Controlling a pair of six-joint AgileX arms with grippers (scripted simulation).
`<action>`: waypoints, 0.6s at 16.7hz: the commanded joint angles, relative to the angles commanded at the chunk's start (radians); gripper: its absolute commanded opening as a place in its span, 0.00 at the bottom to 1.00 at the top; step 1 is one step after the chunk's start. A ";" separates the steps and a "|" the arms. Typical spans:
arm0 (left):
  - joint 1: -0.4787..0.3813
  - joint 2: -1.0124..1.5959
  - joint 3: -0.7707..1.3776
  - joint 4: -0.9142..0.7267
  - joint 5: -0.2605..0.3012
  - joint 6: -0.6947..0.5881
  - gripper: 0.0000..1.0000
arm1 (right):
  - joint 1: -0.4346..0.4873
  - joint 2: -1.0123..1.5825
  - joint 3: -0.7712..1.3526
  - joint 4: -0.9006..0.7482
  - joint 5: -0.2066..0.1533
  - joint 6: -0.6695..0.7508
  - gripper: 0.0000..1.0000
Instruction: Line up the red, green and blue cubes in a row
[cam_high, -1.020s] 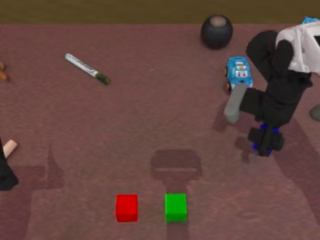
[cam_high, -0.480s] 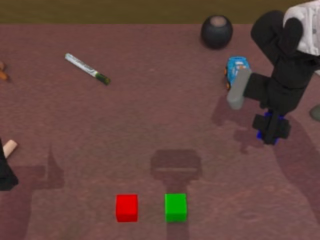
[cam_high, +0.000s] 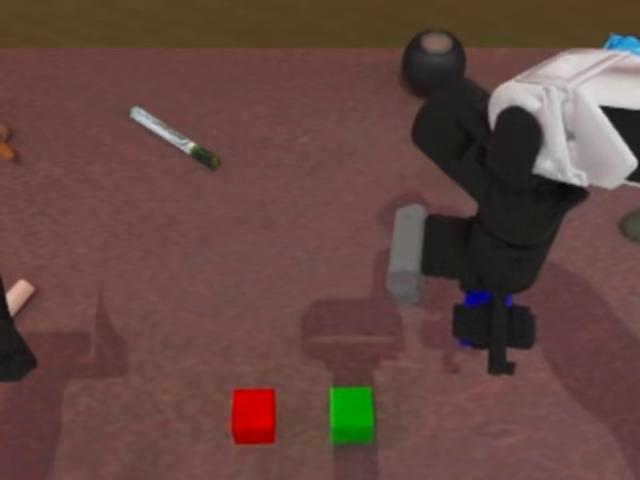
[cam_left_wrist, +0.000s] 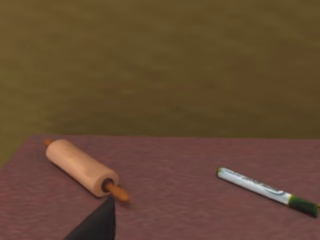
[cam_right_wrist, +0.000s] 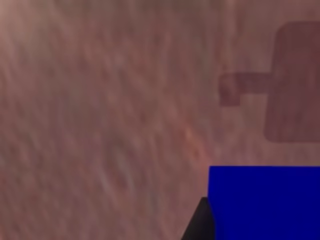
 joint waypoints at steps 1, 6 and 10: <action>0.000 0.000 0.000 0.000 0.000 0.000 1.00 | 0.043 -0.024 -0.025 -0.001 -0.001 0.000 0.00; 0.000 0.000 0.000 0.000 0.000 0.000 1.00 | 0.174 -0.103 -0.101 0.001 -0.002 0.001 0.00; 0.000 0.000 0.000 0.000 0.000 0.000 1.00 | 0.170 -0.099 -0.097 0.000 -0.003 0.003 0.00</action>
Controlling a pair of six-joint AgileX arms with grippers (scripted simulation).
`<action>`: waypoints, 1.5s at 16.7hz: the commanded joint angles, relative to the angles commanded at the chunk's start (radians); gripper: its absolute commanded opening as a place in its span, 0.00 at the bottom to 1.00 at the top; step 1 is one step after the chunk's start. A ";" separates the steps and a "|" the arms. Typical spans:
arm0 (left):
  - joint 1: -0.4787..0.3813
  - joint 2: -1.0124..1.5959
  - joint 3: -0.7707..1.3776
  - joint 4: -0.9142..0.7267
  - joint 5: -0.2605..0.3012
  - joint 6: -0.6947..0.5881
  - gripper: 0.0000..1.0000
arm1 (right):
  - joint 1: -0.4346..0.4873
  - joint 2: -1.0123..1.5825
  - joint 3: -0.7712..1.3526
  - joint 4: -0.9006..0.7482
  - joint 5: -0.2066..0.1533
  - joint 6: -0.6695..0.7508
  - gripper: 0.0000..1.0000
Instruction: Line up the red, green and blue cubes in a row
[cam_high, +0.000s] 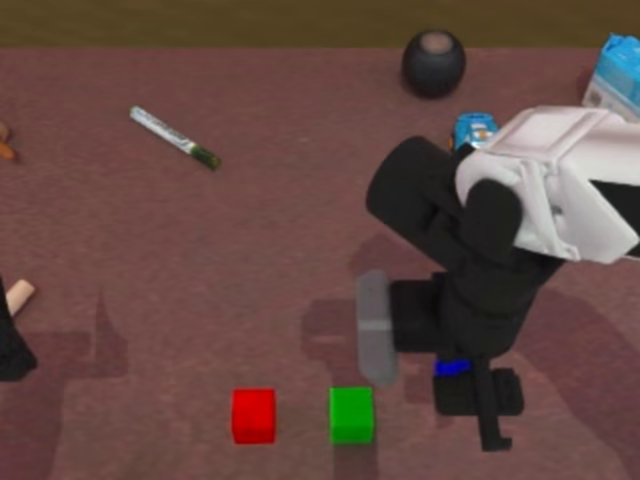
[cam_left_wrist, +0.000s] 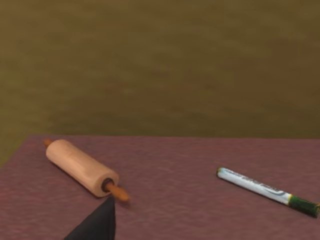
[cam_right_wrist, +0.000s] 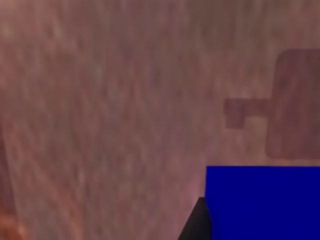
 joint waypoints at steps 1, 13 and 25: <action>0.000 0.000 0.000 0.000 0.000 0.000 1.00 | 0.001 0.001 -0.003 0.003 0.000 0.000 0.00; 0.000 0.000 0.000 0.000 0.000 0.000 1.00 | 0.006 0.104 -0.169 0.275 0.001 0.002 0.00; 0.000 0.000 0.000 0.000 0.000 0.000 1.00 | 0.006 0.104 -0.169 0.275 0.001 0.002 0.83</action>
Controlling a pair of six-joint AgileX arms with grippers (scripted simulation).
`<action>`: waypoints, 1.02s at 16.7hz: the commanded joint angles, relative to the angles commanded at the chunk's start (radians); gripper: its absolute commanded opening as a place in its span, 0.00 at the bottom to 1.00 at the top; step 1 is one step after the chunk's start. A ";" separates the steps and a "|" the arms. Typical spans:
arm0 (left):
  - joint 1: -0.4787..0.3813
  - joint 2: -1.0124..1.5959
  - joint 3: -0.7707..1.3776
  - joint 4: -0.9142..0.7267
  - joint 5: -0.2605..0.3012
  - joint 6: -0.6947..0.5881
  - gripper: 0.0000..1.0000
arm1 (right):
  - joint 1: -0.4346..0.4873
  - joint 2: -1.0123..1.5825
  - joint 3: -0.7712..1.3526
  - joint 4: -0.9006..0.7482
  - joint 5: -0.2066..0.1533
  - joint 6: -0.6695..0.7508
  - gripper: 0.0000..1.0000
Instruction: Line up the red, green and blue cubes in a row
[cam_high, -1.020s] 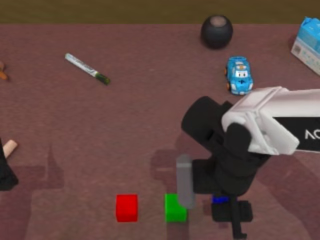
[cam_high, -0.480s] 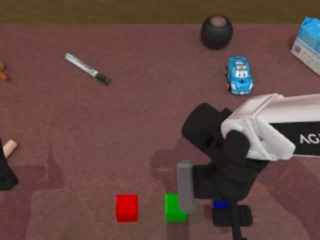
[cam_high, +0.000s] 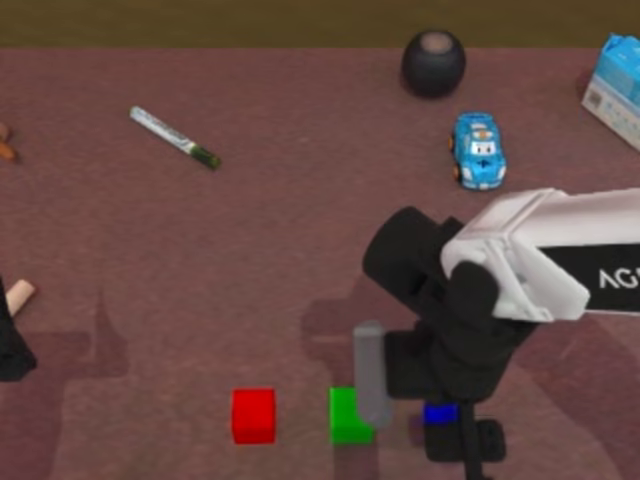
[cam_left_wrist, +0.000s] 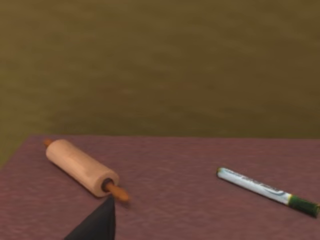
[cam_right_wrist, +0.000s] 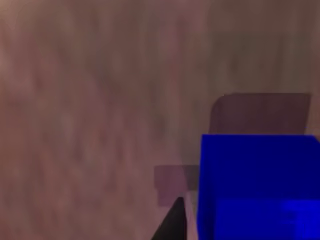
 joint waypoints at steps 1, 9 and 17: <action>0.000 0.000 0.000 0.000 0.000 0.000 1.00 | 0.000 0.000 0.000 0.000 0.000 0.000 0.90; 0.000 0.000 0.000 0.000 0.000 0.000 1.00 | 0.000 0.000 0.000 0.000 0.000 0.000 1.00; 0.000 0.000 0.000 0.000 0.000 0.000 1.00 | 0.004 -0.060 0.094 -0.164 -0.001 -0.006 1.00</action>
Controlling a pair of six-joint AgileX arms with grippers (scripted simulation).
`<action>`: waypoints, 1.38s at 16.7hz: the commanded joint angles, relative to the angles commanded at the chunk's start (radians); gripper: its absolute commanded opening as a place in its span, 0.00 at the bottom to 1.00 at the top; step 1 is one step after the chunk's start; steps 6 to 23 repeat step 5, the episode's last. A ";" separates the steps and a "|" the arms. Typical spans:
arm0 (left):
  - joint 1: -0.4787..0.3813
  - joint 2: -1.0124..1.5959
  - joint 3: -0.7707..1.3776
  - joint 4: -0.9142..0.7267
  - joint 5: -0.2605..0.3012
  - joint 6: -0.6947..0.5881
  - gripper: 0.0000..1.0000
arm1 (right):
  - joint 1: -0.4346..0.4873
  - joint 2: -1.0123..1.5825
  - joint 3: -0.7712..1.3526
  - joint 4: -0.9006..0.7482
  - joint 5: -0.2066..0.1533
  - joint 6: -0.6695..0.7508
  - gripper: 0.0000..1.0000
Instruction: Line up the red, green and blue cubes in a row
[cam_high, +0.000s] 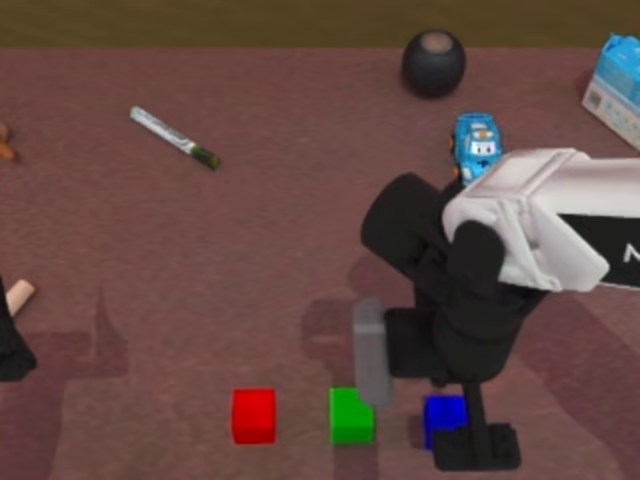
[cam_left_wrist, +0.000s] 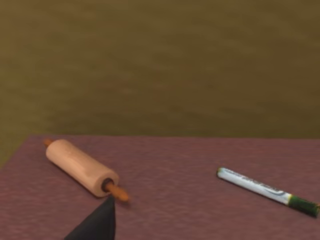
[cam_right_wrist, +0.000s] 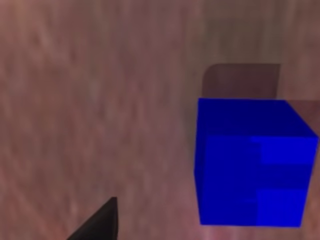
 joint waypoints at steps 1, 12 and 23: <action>0.000 0.000 0.000 0.000 0.000 0.000 1.00 | 0.000 -0.016 0.022 -0.042 0.000 -0.001 1.00; 0.000 0.000 0.000 0.000 0.000 0.000 1.00 | 0.000 -0.055 0.066 -0.110 0.000 -0.001 1.00; 0.000 0.000 0.000 0.000 0.000 0.000 1.00 | 0.000 -0.055 0.066 -0.110 0.000 -0.001 1.00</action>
